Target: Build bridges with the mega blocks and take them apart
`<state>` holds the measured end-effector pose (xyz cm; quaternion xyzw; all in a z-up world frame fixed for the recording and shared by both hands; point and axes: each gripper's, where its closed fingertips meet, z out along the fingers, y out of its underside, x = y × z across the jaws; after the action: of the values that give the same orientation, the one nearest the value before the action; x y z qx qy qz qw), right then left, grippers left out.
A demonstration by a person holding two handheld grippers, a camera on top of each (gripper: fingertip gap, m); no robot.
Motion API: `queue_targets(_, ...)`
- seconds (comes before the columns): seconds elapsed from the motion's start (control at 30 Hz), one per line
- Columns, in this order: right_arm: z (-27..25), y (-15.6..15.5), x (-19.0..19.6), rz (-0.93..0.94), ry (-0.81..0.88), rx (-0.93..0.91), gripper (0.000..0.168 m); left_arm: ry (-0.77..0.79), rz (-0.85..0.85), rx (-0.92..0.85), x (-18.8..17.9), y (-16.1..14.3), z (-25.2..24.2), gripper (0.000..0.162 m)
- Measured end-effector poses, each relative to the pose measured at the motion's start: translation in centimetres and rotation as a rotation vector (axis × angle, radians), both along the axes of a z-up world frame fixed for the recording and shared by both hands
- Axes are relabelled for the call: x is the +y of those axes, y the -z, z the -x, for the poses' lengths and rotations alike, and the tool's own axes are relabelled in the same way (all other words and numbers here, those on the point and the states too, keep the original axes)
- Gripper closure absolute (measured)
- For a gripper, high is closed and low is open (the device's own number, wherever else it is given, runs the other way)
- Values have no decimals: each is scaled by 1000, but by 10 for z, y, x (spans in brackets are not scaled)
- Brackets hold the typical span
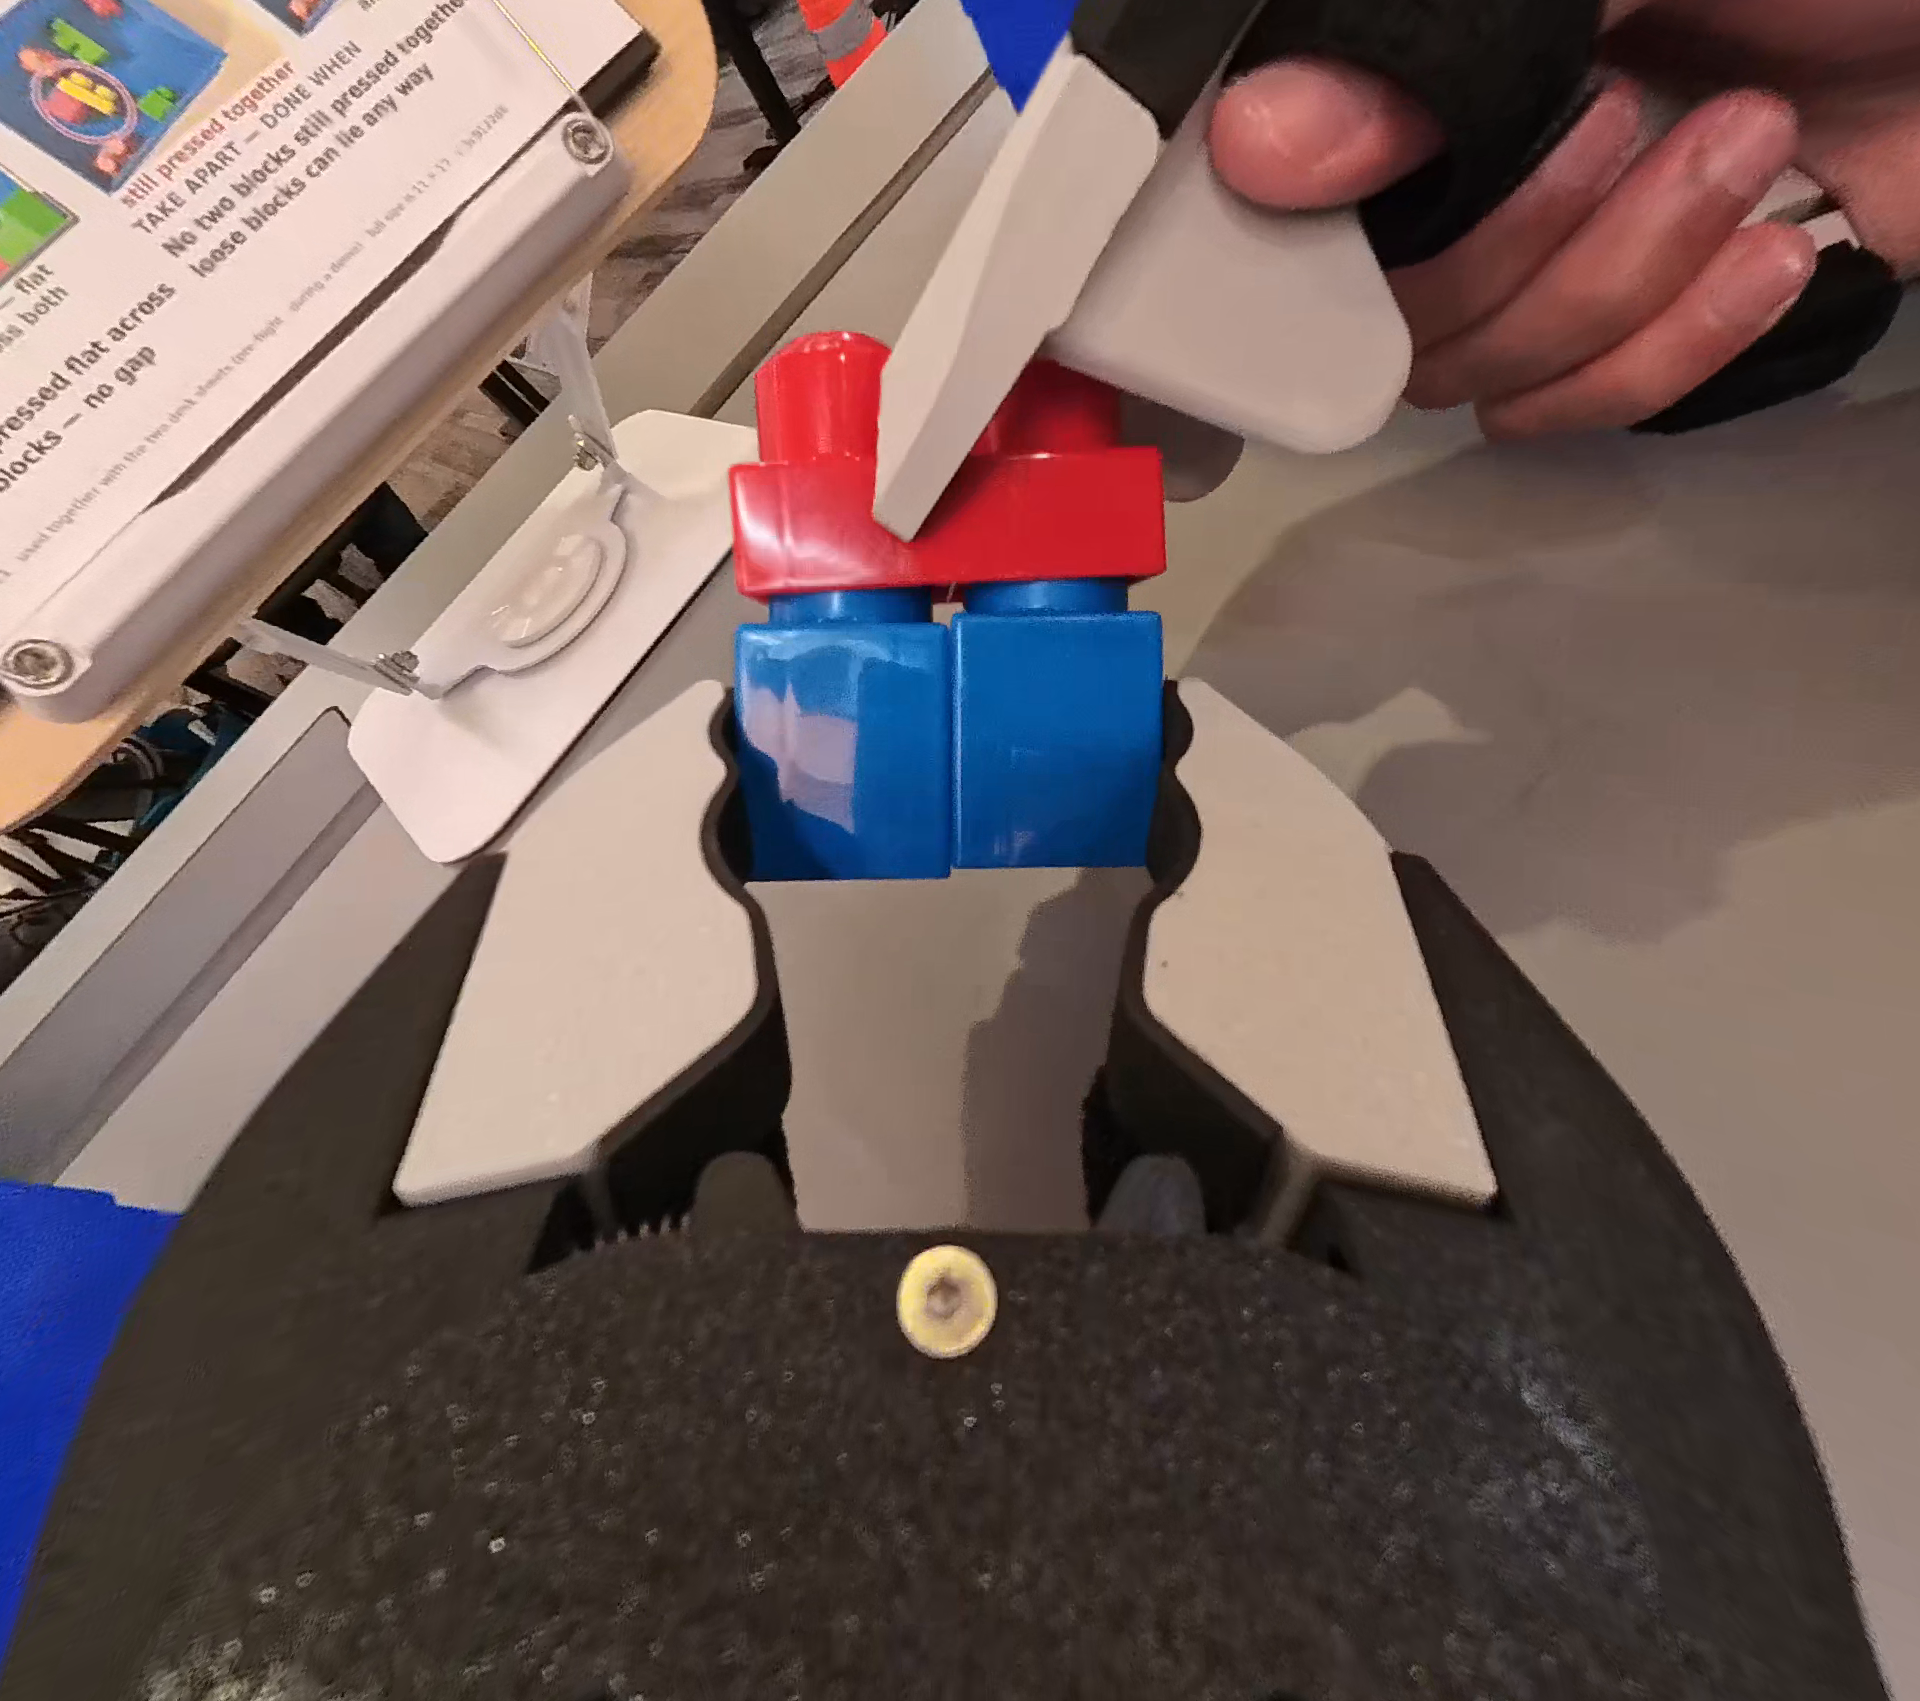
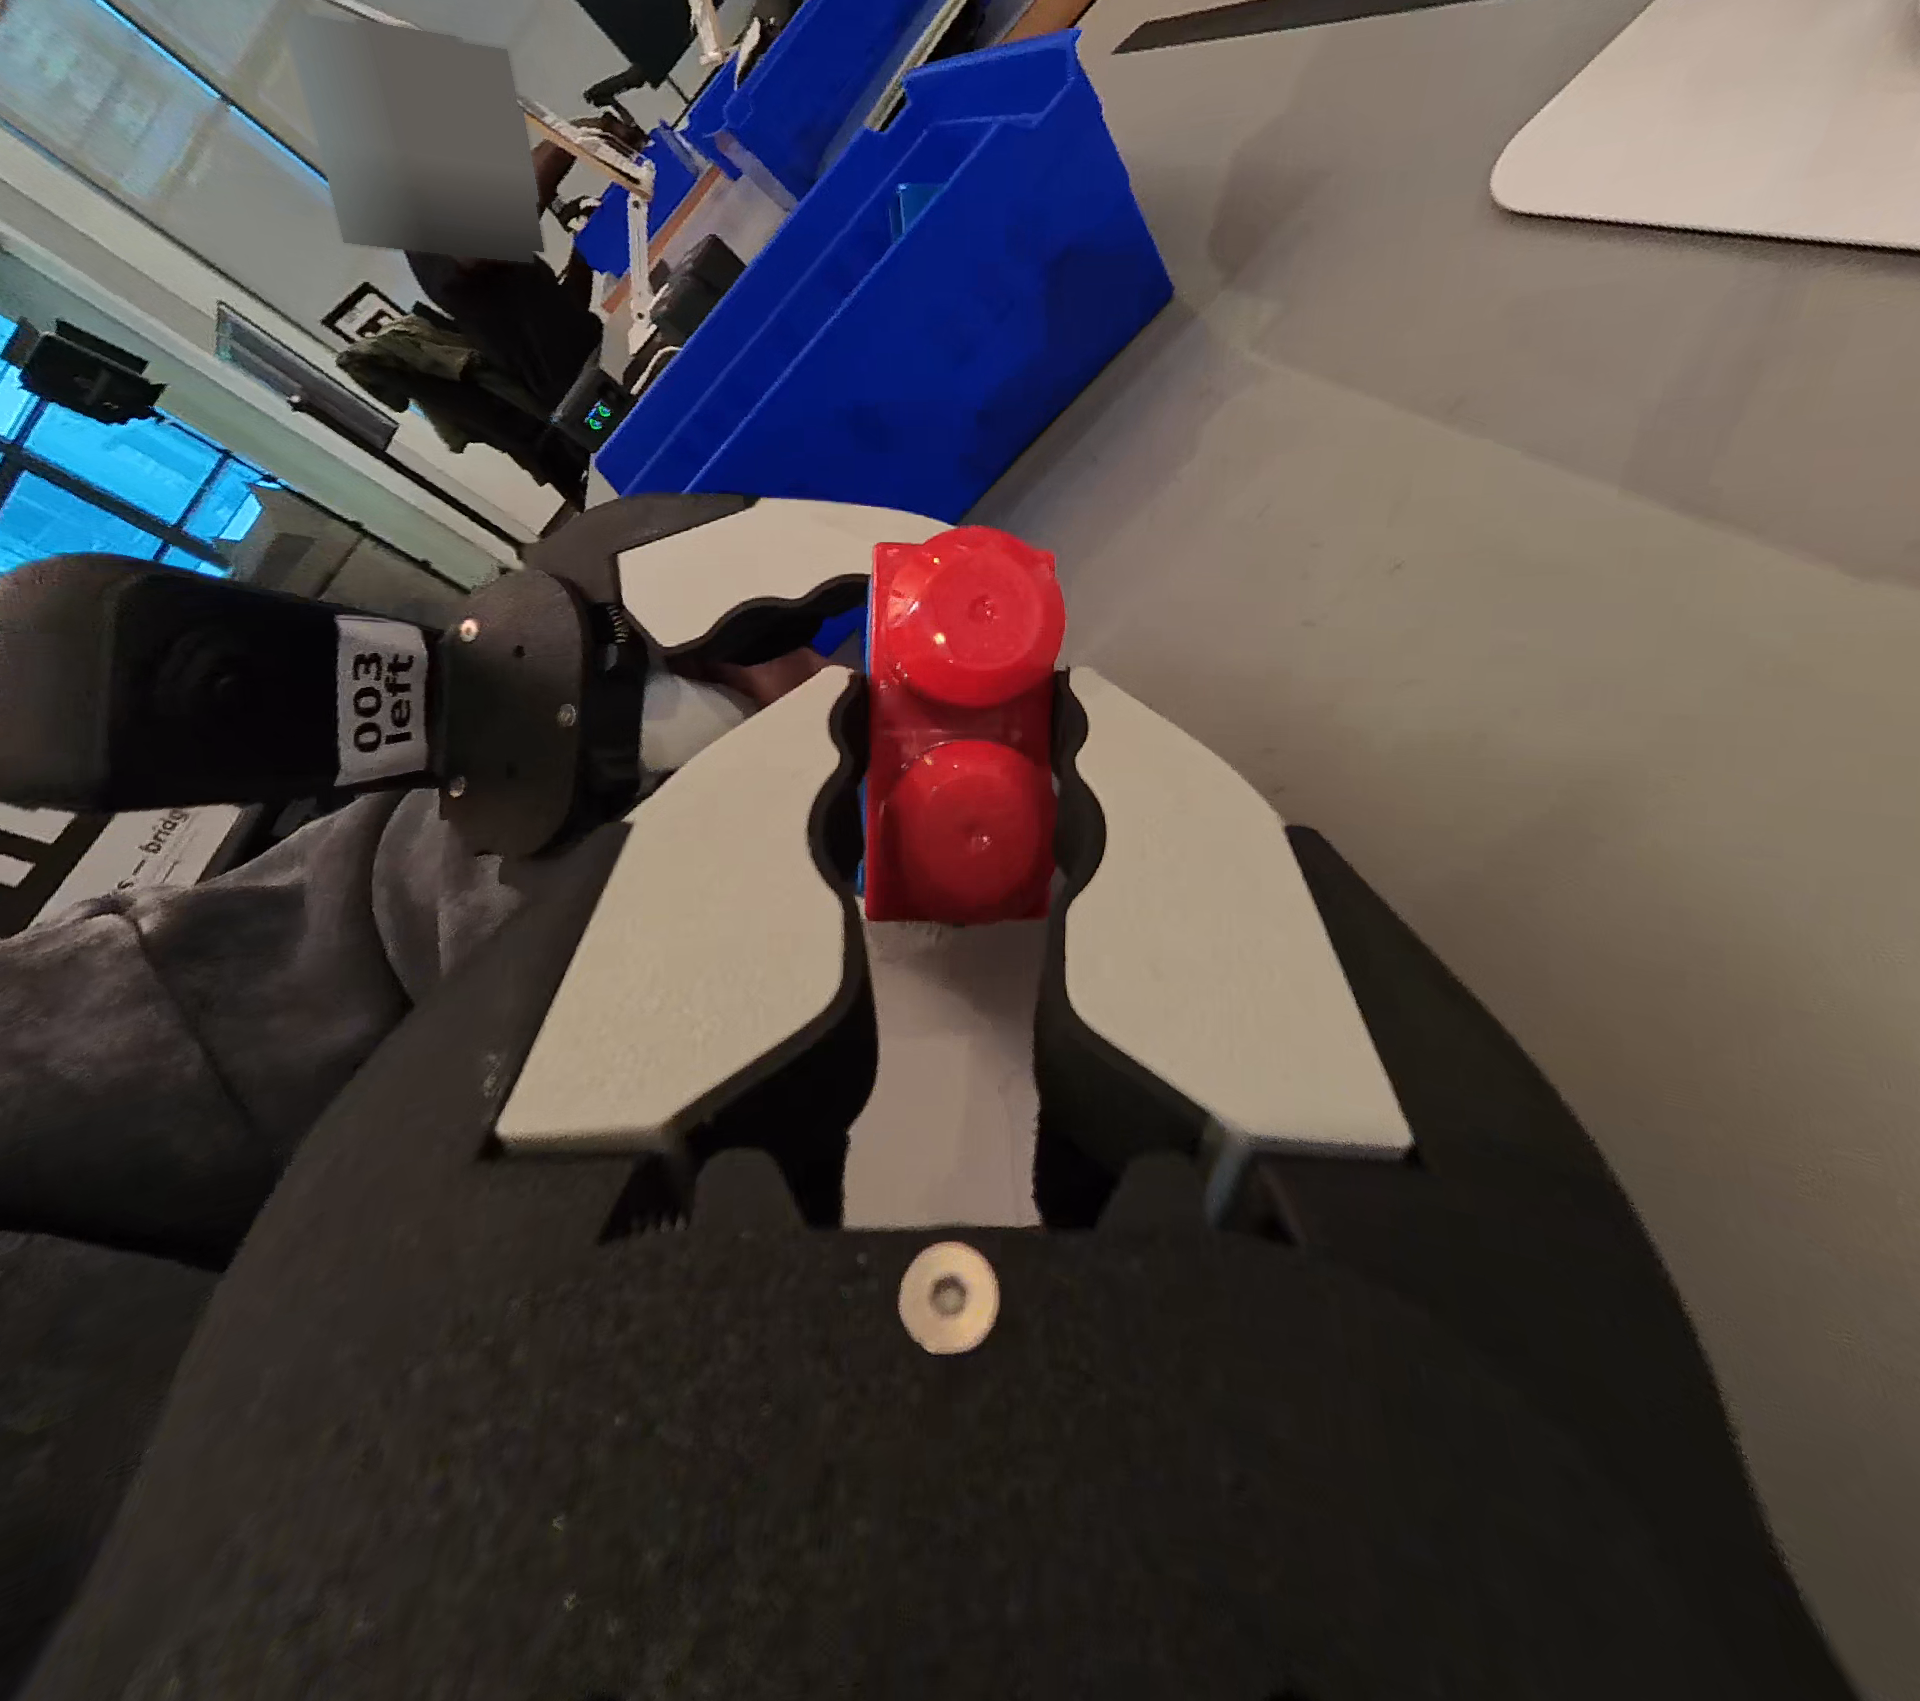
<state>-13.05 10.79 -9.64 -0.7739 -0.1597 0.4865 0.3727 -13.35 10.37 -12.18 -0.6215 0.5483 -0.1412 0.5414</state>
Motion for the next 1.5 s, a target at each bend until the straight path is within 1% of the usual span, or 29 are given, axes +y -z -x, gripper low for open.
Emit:
queue_targets(0.5, -2, 12, 8, 43, 128, 36, 134, -39, 120, -9, 5, 11, -5, 88)
queue_targets(0.67, -4, 10, 9, 62, 95, 82, 135, -14, 96, -10, 6, 8, -6, 88)
queue_targets(0.73, -3, 2, 7, 41, 28, 117, 134, 5, 62, -13, 5, 1, -5, 88)
queue_targets(0.77, -3, -6, 6, 26, -10, 149, 130, 15, 55, -27, 4, -6, -4, 88)
queue_targets(0.8, -6, -16, 9, 9, -12, 192, 117, 22, 51, -51, 2, -14, -2, 88)
queue_targets(0.83, -11, -27, 12, -9, -9, 257, 107, 24, 45, -79, 1, -25, 1, 88)
queue_targets(0.9, -21, -54, 18, -3, -24, 452, 95, 33, 42, -136, 1, -47, 7, 88)
queue_targets(0.97, -22, -66, 23, 99, -88, 634, 83, 64, 62, -203, 3, -68, 8, 88)
queue_targets(1.03, -19, -76, 25, 237, -198, 855, 77, 115, 123, -282, 6, -83, 5, 88)
queue_targets(1.07, -20, -81, 27, 317, -248, 974, 78, 153, 161, -320, 6, -89, 1, 88)
queue_targets(1.1, -18, -82, 29, 402, -288, 1055, 78, 183, 190, -358, 9, -93, -1, 88)
queue_targets(1.17, -7, -80, 25, 475, -353, 1093, 79, 264, 253, -423, 9, -98, -6, 88)
queue_targets(1.23, 5, -81, 13, 478, -428, 1078, 76, 327, 311, -460, 9, -100, -11, 88)
queue_targets(1.3, 5, -86, 7, 484, -476, 1120, 74, 390, 344, -477, 5, -102, -16, 88)
queue_targets(1.43, -10, -93, 7, 457, -486, 1180, 73, 439, 325, -478, -1, -99, -26, 88)
queue_targets(1.47, -13, -93, 8, 457, -482, 1186, 69, 447, 323, -484, -2, -97, -29, 88)
queue_targets(1.5, -15, -92, 8, 449, -476, 1179, 70, 451, 317, -488, -2, -96, -32, 88)
